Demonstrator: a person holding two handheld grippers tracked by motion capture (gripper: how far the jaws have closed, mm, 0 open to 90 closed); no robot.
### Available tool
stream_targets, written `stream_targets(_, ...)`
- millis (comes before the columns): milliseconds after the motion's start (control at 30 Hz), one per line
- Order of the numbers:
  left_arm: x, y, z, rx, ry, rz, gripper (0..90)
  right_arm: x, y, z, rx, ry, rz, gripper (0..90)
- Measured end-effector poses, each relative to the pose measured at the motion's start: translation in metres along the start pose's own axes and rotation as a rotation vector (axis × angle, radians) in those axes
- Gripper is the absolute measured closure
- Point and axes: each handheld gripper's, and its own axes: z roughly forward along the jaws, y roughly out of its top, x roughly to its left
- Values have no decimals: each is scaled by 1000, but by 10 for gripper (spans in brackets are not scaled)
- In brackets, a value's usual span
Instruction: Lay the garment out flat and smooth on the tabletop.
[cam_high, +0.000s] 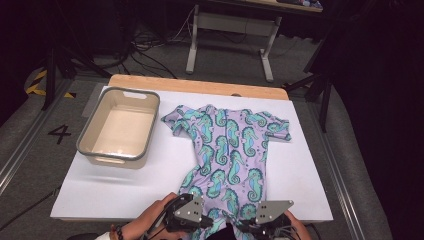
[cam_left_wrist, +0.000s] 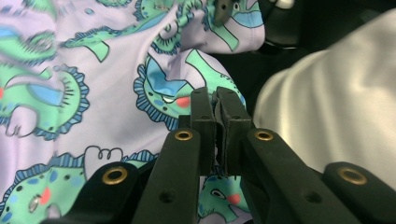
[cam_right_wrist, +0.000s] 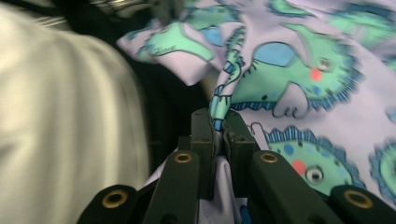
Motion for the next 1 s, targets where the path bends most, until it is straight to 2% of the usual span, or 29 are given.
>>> stream_targets(67, -9, 3, -3, -6, -2, 15, 858, 9, 0, -2, 14, 27, -23, 746)
stream_targets(100, -12, 4, -4, -25, -12, 26, 862, 14, 0, -3, 17, 37, -28, 725)
stream_targets(167, -14, 7, -5, -28, 12, 29, 735, 20, 1, -7, -6, 55, -37, 642)
stream_targets(200, -14, 8, -7, -31, 46, 22, 697, 21, 2, -9, -19, 49, -43, 597)
stream_targets(300, -7, 7, -13, -64, 102, -13, 621, 20, 5, -20, -82, -29, -48, 544)
stream_targets(333, 1, 5, -15, -67, 158, -38, 591, 13, 5, -25, -117, -94, -20, 539)
stream_targets(367, 1, 5, -15, -67, 158, -38, 565, 13, 5, -25, -117, -94, -20, 539)
stream_targets(400, 9, 1, -15, -58, 213, -59, 565, 8, 4, -27, -132, -129, -4, 525)
stream_targets(467, 22, -5, -15, -57, 255, -101, 529, -7, 2, -31, -169, -215, 37, 525)
stream_targets(533, 33, -9, -13, -34, 336, -106, 488, -20, -2, -31, -172, -287, 59, 516)
stream_targets(600, 49, -14, -13, -32, 358, -147, 462, -37, -6, -29, -179, -336, 103, 522)
stream_targets(633, 55, -15, -12, -27, 390, -153, 460, -47, -9, -27, -179, -368, 126, 517)
stream_targets(667, 63, -18, -12, -23, 402, -180, 445, -55, -12, -26, -179, -390, 146, 516)
stream_targets(700, 70, -20, -12, -27, 389, -200, 426, -66, -14, -24, -179, -398, 165, 514)
stream_targets(767, 76, -22, -9, -9, 421, -205, 417, -81, -18, -21, -174, -437, 185, 506)
stream_targets(833, 87, -26, -7, -3, 402, -222, 413, -95, -20, -19, -180, -444, 226, 465)
stream_targets(867, 90, -27, -6, 9, 421, -229, 413, -103, -21, -18, -180, -457, 240, 453)
stream_targets(933, 95, -28, -4, 22, 412, -235, 415, -116, -22, -16, -171, -486, 260, 452)
stream_targets(1000, 98, -29, -3, 30, 432, -243, 418, -126, -24, -13, -176, -493, 284, 438)
